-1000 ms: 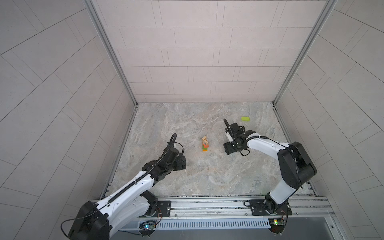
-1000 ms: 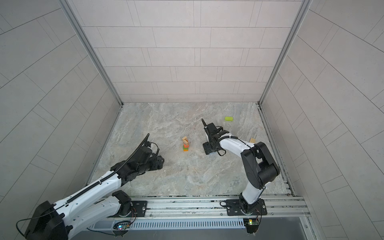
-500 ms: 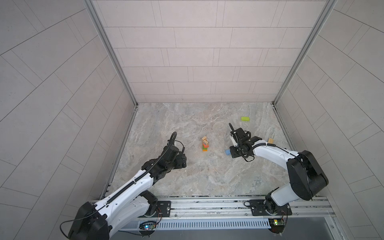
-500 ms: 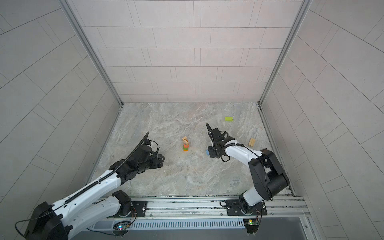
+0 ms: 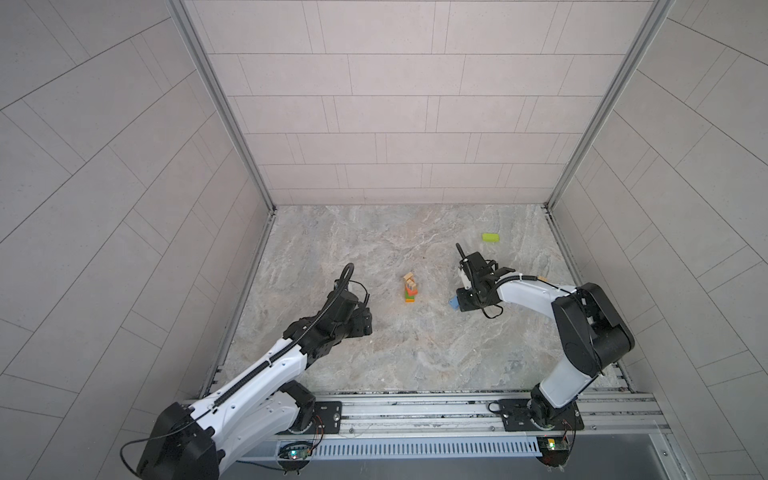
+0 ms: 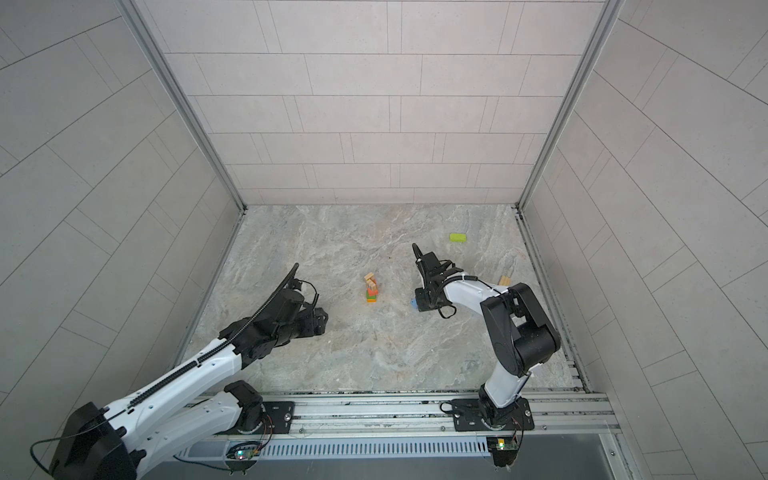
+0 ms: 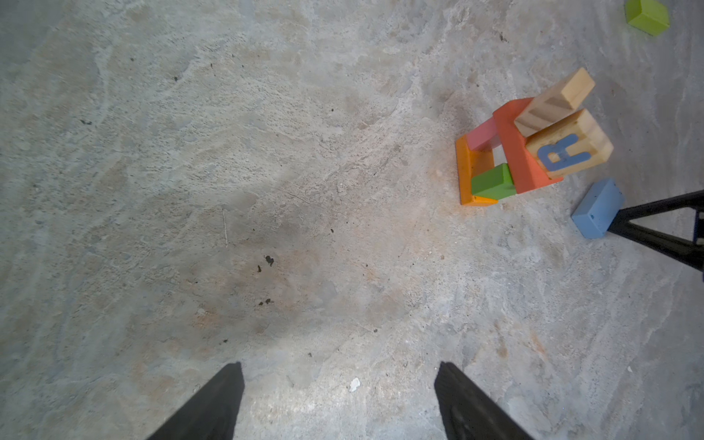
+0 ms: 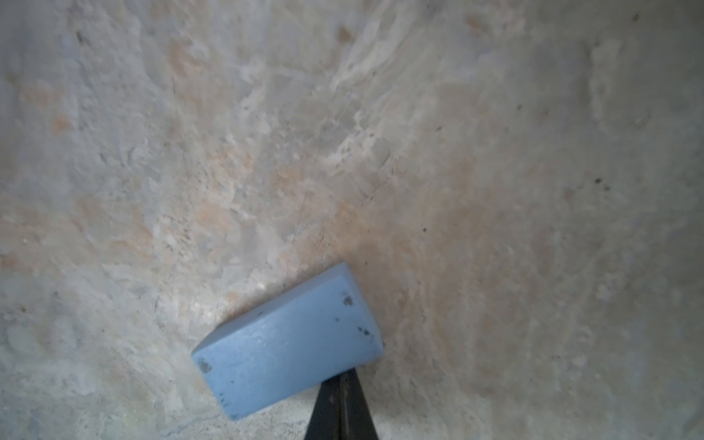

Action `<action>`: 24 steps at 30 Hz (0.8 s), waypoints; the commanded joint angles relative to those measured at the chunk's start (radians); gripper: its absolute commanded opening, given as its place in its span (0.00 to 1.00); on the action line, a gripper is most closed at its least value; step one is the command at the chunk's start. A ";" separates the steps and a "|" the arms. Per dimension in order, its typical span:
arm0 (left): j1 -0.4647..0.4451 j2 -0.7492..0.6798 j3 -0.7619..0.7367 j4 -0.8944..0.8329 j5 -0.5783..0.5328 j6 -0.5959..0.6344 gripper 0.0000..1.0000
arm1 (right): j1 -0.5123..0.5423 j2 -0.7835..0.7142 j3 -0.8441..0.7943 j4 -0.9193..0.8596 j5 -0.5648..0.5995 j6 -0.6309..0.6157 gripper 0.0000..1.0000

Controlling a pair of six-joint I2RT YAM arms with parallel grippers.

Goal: Build the wood block tower

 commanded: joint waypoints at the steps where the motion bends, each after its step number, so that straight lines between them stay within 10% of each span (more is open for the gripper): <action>1: -0.003 0.004 0.024 -0.007 -0.017 0.014 0.85 | -0.009 0.045 0.047 -0.007 -0.001 0.012 0.00; 12: -0.003 -0.007 0.019 -0.020 -0.037 0.017 0.85 | -0.007 0.134 0.146 -0.007 -0.034 0.020 0.02; 24: -0.003 0.053 0.020 0.075 -0.084 0.008 0.93 | 0.017 -0.025 0.128 -0.103 0.026 0.005 0.53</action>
